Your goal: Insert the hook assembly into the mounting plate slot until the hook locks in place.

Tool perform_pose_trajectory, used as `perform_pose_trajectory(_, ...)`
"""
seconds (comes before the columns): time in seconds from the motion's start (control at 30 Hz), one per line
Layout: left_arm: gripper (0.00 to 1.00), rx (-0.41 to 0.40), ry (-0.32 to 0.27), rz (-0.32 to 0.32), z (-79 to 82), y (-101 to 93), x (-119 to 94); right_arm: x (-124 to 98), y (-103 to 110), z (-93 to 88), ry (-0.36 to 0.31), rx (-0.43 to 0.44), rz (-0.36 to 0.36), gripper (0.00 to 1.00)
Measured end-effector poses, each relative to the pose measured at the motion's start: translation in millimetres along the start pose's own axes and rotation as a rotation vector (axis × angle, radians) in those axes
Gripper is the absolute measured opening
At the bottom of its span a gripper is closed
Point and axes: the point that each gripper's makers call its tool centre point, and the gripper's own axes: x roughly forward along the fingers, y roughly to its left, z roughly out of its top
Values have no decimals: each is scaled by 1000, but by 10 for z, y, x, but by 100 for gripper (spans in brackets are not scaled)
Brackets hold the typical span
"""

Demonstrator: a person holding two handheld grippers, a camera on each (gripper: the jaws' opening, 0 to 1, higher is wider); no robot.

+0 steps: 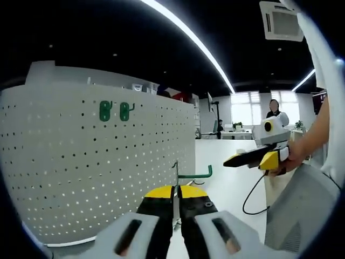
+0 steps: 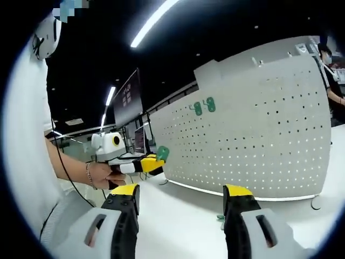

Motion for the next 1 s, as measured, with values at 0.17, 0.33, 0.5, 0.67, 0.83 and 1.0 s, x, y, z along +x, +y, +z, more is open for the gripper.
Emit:
perform_pose_trajectory(0.17,2,0,2,4,2,1,-6,116,36,40,-14,14,15,59)
perform_pose_trajectory(0.33,2,-2,2,10,5,-2,-5,198,54,52,-22,23,31,58)
perform_pose_trajectory(0.5,2,-1,-1,10,19,-21,7,296,85,74,-27,28,46,57)
perform_pose_trajectory(0.67,2,-1,-1,11,22,-28,12,389,115,122,-39,37,58,56)
perform_pose_trajectory(0.83,2,1,-4,17,36,-27,18,483,152,164,-47,40,73,55)
perform_pose_trajectory(1.0,2,-2,-7,19,41,-27,23,582,190,194,-51,42,88,54)
